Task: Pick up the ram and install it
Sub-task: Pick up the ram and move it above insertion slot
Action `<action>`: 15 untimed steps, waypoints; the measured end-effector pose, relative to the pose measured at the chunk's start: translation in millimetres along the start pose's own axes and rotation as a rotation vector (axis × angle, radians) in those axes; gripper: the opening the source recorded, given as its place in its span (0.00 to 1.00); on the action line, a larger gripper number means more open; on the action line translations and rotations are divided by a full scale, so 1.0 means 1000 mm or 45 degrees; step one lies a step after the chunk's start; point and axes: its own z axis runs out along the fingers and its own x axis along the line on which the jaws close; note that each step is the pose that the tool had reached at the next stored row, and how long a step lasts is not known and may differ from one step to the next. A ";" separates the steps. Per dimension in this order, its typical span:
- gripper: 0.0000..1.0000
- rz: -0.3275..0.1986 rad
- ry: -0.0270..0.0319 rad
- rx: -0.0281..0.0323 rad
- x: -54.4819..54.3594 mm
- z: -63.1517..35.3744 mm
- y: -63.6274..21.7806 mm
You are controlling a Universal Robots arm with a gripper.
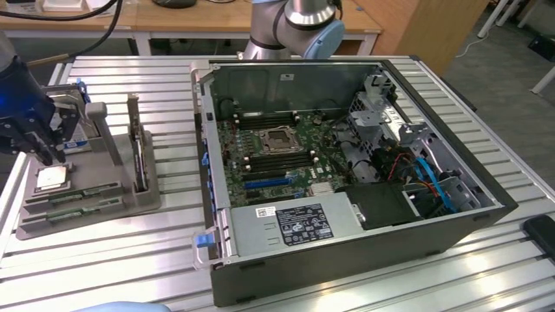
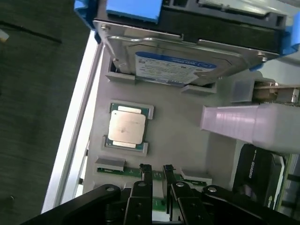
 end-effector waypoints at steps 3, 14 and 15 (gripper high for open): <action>0.24 -0.069 0.0034 -0.0025 0.000 0.0003 0.0000; 0.24 -0.323 0.0155 -0.0121 0.000 0.0018 -0.0001; 0.24 -0.346 0.0166 -0.0130 0.000 0.0020 -0.0001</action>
